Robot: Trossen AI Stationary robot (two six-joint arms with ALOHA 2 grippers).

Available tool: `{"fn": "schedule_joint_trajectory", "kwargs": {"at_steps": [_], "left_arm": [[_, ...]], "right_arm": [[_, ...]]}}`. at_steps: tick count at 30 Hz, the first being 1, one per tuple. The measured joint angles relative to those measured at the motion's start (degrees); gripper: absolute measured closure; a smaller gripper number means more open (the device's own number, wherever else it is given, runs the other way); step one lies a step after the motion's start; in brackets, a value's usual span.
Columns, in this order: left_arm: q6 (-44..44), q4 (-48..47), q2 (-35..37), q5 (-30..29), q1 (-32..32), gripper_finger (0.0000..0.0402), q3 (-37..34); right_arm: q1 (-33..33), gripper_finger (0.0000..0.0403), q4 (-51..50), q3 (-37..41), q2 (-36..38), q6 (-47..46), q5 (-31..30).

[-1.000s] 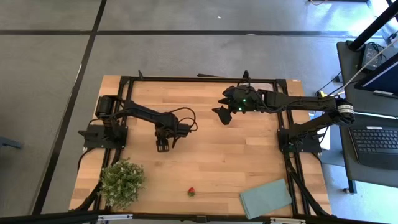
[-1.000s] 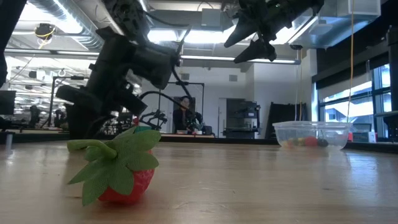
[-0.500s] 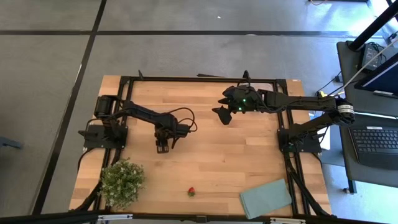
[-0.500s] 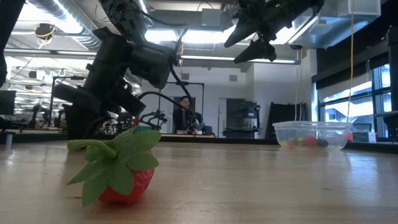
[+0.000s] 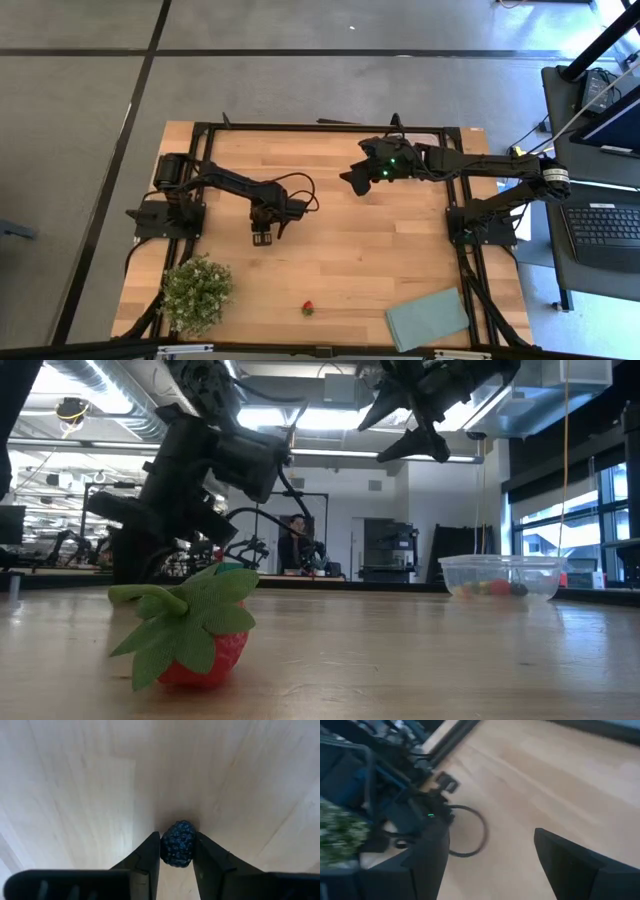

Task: Pick and placing Produce into tupperware
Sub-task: Put the blackberry into the transparent bin

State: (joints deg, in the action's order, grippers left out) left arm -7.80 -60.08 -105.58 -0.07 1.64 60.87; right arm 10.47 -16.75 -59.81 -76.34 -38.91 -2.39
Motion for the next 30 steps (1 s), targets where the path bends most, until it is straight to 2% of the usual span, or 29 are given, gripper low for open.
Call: {"fn": "schedule_joint_trajectory", "kwargs": {"at_steps": [8, 13, 16, 23, 27, 30], "left_arm": [[5.4, -2.0, 2.8, 0.7, 1.3, 0.0318, 8.1], [6.9, -4.3, 8.1, 0.6, 3.3, 0.0319, 14.9], [7.7, -3.1, 12.8, -0.4, 4.5, 0.0319, 18.7], [9.7, 7.8, 22.4, -2.9, 7.7, 0.0319, 21.5], [13.4, 15.1, 25.4, -7.7, 8.2, 0.0319, 21.5], [15.8, 21.5, 26.7, -8.4, 8.1, 0.0319, 21.5]], "right_arm": [[2.7, 0.0112, 2.5, 0.0, 0.0, -7.4, 10.2], [7.1, 0.0112, 0.7, 0.0, 0.0, -7.8, 12.4], [9.3, 0.0111, 1.8, 0.0, 0.0, -8.6, 16.1], [9.9, 0.0112, 13.2, 0.0, 0.0, -9.1, 21.0], [8.3, 0.0111, 21.8, 0.0, 0.0, -9.1, 22.9], [6.9, 0.0111, 26.7, 0.0, 0.0, -9.0, 23.2]]}}
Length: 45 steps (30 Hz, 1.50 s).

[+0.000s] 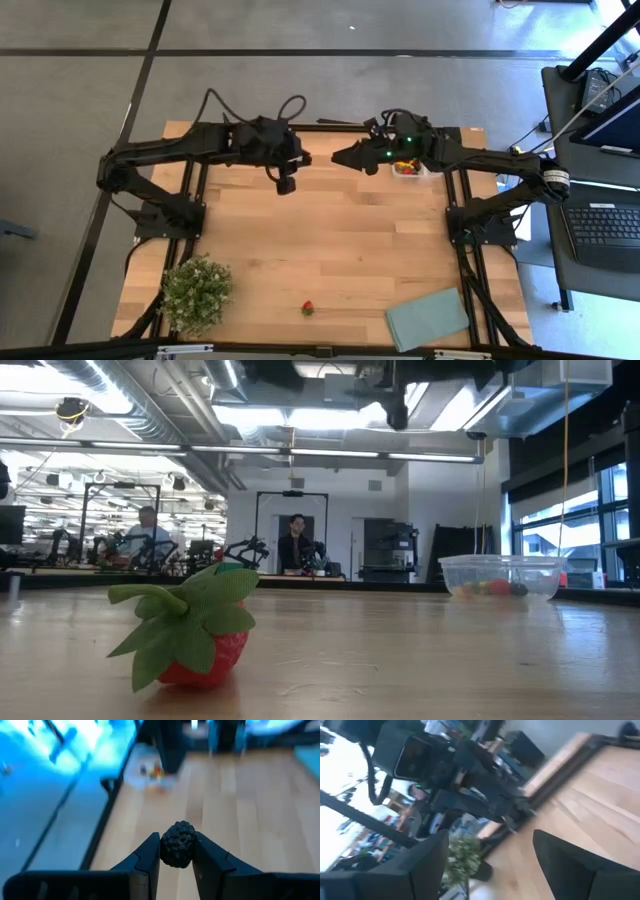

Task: Pick and placing Produce into tupperware
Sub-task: Put the blackberry into the transparent bin

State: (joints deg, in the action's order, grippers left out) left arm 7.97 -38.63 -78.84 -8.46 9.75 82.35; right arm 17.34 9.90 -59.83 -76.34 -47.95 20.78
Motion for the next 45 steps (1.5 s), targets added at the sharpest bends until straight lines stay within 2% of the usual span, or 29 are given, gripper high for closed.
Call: {"fn": "schedule_joint_trajectory", "kwargs": {"at_steps": [6, 15, 28, 32, 40, 45], "left_arm": [[3.0, 9.2, -0.6, 0.1, -0.2, 0.0319, 0.0], [4.9, 16.5, -3.0, 0.7, -1.2, 0.0319, 0.0], [6.2, 22.1, -3.2, 1.2, -2.5, 0.0319, 0.0], [6.2, 21.9, -4.0, 1.5, -2.5, 0.0319, 0.0], [7.0, 23.7, -4.9, 1.5, -2.5, 0.0319, 0.0], [7.7, 23.8, -5.0, 0.8, -2.5, 0.032, 0.0]], "right_arm": [[-0.8, 0.0111, 3.1, 0.0, 0.0, -0.5, -2.1], [-0.8, 0.0111, 5.4, 0.0, 0.0, -1.4, -2.1], [-0.8, 0.0116, 8.4, 0.0, -0.2, -3.0, -0.6], [-1.2, 0.0143, 9.2, 0.0, -0.2, -3.0, 0.0], [-2.0, 0.0224, 8.9, 0.0, -0.3, -2.9, 1.3], [-2.0, 0.0254, 8.8, 0.0, -0.3, -2.8, 1.3]]}}
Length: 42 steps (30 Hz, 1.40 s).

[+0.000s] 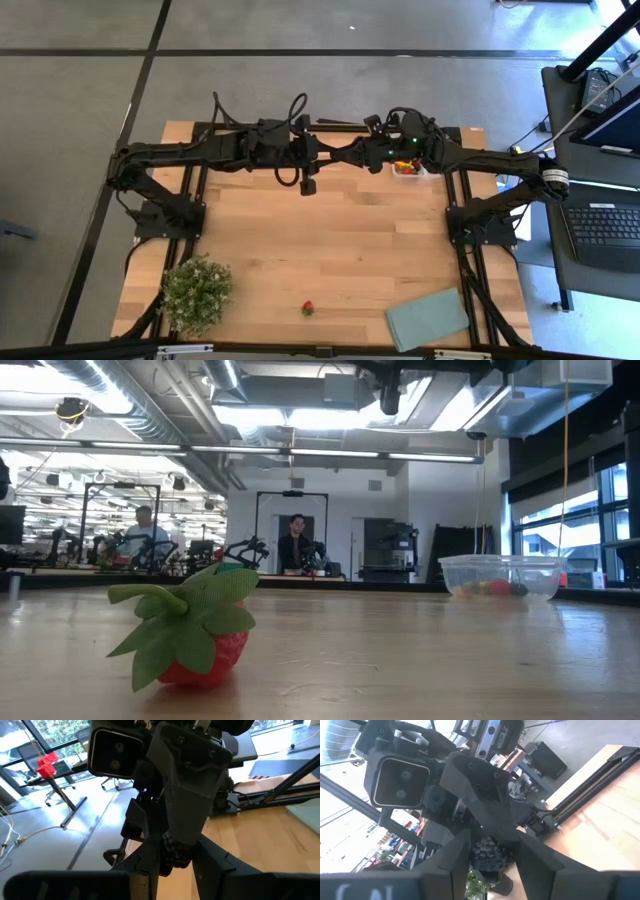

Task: Pick and placing Produce into tupperware
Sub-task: Put the blackberry into the transparent bin

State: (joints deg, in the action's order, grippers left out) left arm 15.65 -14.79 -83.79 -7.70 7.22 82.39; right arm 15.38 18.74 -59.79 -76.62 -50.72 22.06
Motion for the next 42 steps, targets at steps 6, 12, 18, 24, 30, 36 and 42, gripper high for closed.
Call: {"fn": "schedule_joint_trajectory", "kwargs": {"at_steps": [6, 12, 18, 24, 30, 36, 42], "left_arm": [[1.7, 0.4, 0.0, -1.6, 0.0, 0.032, 0.0], [1.5, 1.3, -0.1, -1.8, 0.2, 0.0288, 0.0], [1.8, 2.0, -0.1, -1.6, 0.0, 0.025, 0.0], [4.8, 1.8, 0.1, -2.5, -1.3, 0.0205, 0.0], [5.1, -0.2, 0.3, -2.2, -2.5, 0.0124, 0.0], [-2.3, -8.9, 0.3, -2.6, -2.4, 0.0075, 0.0], [-9.0, -19.5, 0.6, -2.5, -2.4, 0.0069, 0.0]], "right_arm": [[0.0, 0.028, 0.2, 0.0, 0.0, 0.0, 0.1], [0.1, 0.0285, 0.4, 0.0, 0.0, 0.4, 0.5], [0.0, 0.0289, 0.5, 0.0, 0.0, 0.6, 1.6], [0.5, 0.0289, -0.6, -0.1, 0.1, 1.2, 2.5], [3.0, 0.0289, -5.7, -0.1, 0.1, 3.5, 2.2], [7.4, 0.0289, -14.9, -0.1, 0.1, 8.2, 1.8], [13.8, 0.0289, -31.2, -0.1, 0.1, 15.8, -4.1]]}}
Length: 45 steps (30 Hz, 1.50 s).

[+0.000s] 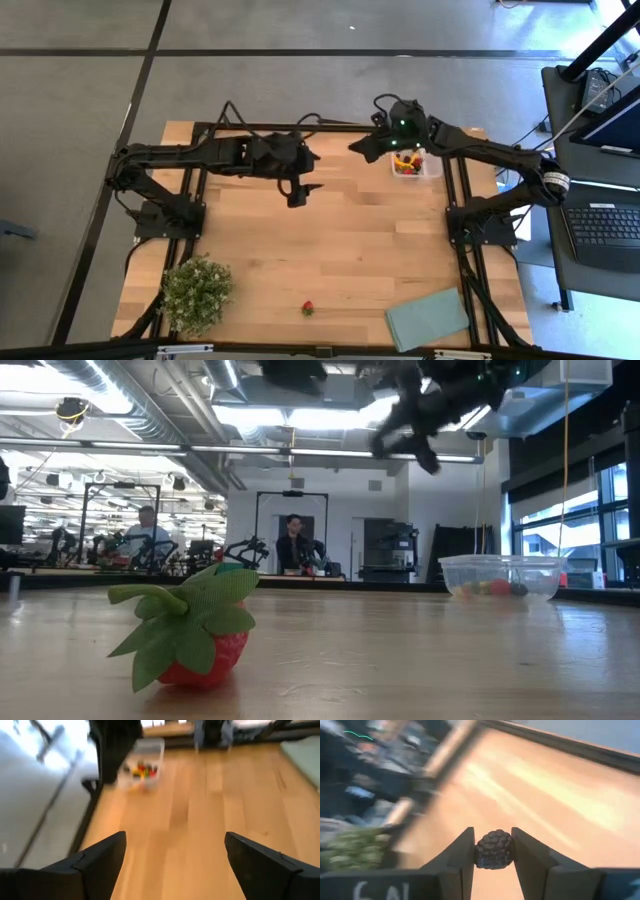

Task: Pick and placing Produce into tupperware
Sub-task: Put the blackberry into the transparent bin

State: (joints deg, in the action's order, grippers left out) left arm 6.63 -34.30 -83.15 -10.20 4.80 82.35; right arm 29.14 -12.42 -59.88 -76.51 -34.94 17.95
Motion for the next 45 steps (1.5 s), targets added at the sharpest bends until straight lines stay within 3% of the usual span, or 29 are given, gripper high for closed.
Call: {"fn": "schedule_joint_trajectory", "kwargs": {"at_steps": [8, 12, 19, 27, 40, 45], "left_arm": [[-9.6, -8.7, 0.0, 0.2, 0.0, 0.0074, 0.0], [-10.6, -9.8, 0.0, 0.3, 0.0, 0.0069, 0.0], [-10.8, -9.8, 0.0, 0.5, 0.0, 0.0075, 0.0], [-11.1, -9.8, 0.0, 0.7, 0.0, 0.0069, 0.0], [-11.1, -9.8, 0.0, 0.7, 0.0, 0.0075, 0.0], [-11.1, -9.8, 0.0, 0.7, 0.0, 0.0075, 0.0]], "right_arm": [[9.5, 0.0289, -21.0, 0.1, 0.0, 6.9, -13.9], [14.1, 0.0289, -26.2, 2.0, -0.2, 7.2, -18.1], [19.2, 0.0289, -24.7, 9.9, -0.2, 7.2, -18.3], [20.6, 0.0274, -19.9, 17.0, -0.2, 6.9, -18.4], [20.6, 0.026, -17.4, 18.2, -0.2, 10.0, -18.4], [20.6, 0.0217, -15.6, 18.2, -0.2, 10.0, -18.4]]}}
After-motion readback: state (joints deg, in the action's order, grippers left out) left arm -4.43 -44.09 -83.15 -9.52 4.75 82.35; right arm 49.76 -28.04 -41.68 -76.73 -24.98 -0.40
